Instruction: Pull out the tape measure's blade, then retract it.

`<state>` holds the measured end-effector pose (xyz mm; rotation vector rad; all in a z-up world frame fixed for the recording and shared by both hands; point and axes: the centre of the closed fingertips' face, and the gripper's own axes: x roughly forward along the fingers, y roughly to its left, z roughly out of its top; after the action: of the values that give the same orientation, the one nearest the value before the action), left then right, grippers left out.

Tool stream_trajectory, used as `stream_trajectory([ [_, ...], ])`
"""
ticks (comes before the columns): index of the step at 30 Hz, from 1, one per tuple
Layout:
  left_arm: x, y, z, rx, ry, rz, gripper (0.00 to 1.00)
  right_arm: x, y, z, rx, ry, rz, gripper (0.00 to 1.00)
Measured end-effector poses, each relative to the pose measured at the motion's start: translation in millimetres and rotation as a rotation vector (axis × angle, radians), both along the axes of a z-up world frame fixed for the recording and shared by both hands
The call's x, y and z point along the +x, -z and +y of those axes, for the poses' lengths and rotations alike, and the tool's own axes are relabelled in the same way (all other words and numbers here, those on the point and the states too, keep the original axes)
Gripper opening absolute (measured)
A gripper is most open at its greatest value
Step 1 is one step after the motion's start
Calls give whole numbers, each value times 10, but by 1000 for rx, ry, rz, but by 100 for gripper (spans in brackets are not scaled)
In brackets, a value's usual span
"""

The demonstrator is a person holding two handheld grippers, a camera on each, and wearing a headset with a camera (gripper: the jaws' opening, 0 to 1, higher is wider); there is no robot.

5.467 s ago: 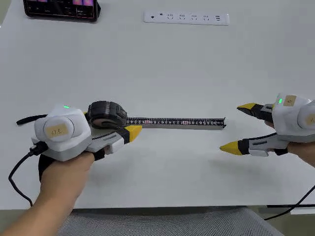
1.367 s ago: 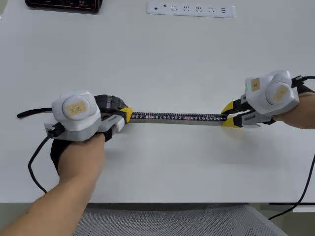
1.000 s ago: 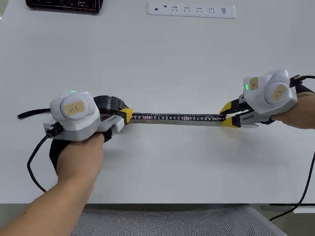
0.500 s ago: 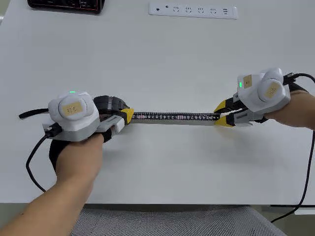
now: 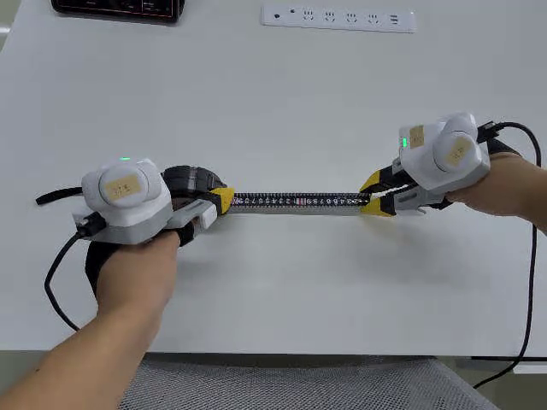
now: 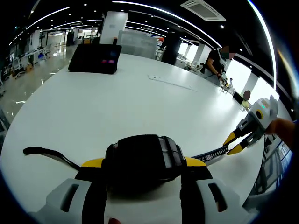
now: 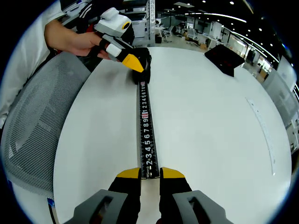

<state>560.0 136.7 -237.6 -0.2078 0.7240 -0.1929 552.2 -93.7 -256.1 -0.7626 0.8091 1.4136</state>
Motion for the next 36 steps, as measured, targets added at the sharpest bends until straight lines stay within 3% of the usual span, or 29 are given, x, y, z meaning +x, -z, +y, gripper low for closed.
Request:
stream_trajectory([
  [36, 3, -2, 5, -26, 2, 5, 59, -7, -10, 590, 74, -26, 20, 11],
])
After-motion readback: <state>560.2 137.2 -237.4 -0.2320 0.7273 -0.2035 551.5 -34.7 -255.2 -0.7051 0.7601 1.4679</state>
